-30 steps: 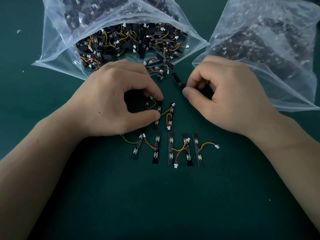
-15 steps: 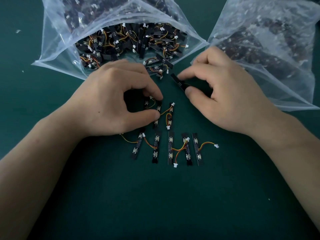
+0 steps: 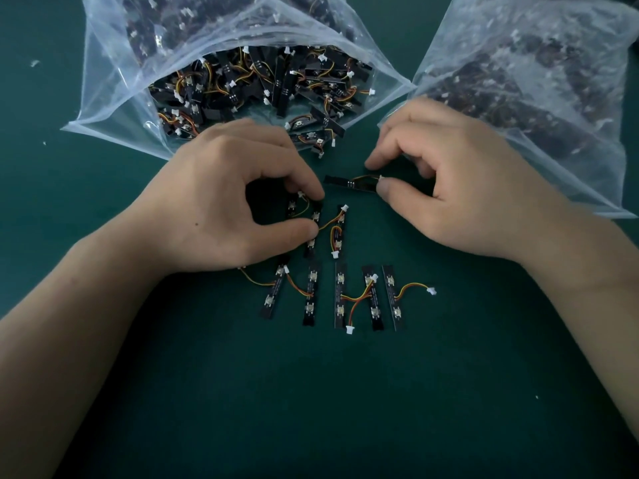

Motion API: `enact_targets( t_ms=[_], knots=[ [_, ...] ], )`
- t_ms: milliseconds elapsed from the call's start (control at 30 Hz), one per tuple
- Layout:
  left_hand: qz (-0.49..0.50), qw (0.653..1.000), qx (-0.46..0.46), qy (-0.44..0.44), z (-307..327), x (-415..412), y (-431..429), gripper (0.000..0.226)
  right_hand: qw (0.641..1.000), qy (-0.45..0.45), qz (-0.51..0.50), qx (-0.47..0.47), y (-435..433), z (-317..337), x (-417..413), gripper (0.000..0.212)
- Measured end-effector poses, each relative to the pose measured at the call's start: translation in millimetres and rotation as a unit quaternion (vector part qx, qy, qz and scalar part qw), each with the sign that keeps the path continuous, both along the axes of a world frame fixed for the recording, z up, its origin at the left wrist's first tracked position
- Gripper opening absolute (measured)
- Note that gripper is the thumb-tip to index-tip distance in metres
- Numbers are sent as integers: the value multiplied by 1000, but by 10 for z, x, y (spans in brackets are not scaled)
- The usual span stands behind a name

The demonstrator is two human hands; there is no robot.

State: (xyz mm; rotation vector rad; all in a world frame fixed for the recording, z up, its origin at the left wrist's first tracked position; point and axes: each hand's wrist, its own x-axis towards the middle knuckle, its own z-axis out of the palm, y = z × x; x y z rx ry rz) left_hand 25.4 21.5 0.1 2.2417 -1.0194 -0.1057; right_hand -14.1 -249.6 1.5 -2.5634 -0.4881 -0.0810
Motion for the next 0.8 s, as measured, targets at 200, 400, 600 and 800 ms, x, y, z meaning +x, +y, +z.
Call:
enact_targets(
  t_ms=[200,400,600,800],
  knots=[
    [0,1000,0,-2,0,2,5,25,1000,-16,6,8,-29,-16,36,6],
    [0,1000,1,1,8,1,5,25,996,-65,-30,46,12,-47,-13,4],
    [3,1000,3,0,11,-5,1,25,993,-73,-46,86,14,-49,-37,7],
    [4,1000,5,1,21,0,4,26,992,-57,-29,113,3,-50,-20,20]
  ],
)
